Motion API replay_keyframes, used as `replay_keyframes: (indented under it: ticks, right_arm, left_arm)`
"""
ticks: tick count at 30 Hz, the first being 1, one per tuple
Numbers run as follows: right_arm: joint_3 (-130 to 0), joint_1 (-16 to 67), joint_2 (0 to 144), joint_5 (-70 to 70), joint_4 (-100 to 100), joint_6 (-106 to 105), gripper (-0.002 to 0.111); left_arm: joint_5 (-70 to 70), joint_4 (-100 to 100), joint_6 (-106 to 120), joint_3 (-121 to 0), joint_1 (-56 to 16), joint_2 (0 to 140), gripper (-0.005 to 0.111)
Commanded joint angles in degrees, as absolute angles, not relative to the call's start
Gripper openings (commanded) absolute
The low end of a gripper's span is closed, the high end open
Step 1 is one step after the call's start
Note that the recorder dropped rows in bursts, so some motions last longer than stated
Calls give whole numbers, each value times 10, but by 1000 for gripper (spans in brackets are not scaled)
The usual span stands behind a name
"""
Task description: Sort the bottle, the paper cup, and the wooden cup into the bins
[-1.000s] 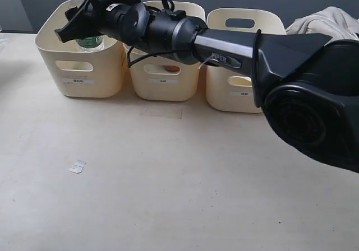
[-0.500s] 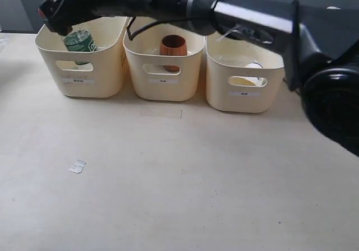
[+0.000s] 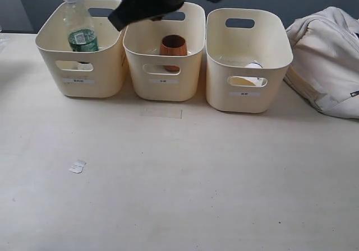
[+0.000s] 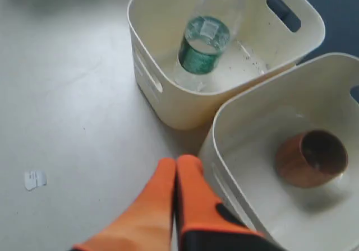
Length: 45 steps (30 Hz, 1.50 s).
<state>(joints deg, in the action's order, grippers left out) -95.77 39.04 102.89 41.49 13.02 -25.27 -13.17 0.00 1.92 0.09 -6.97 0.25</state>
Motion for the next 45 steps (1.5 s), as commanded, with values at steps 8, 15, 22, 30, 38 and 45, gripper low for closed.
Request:
replay_keyframes:
  ticks: [8, 15, 22, 30, 38, 45]
  right_arm:
    - [-684, 387, 829, 291, 55, -128, 0]
    - [-550, 387, 727, 280, -47, 10, 0]
    - [-444, 387, 640, 284, -137, 139, 0]
    - [-319, 387, 542, 283, -168, 251, 0]
    - [-194, 387, 456, 205, -158, 290, 0]
    - [-65, 387, 400, 39, -32, 193, 0]
  left_arm:
    - [-129, 0, 17, 0, -70, 0, 0]
    - [-129, 0, 17, 0, -70, 0, 0]
    - [-129, 0, 17, 0, -70, 0, 0]
    - [-129, 0, 17, 0, -70, 0, 0]
    - [-129, 0, 17, 0, -70, 0, 0]
    - [-129, 0, 17, 0, -70, 0, 0]
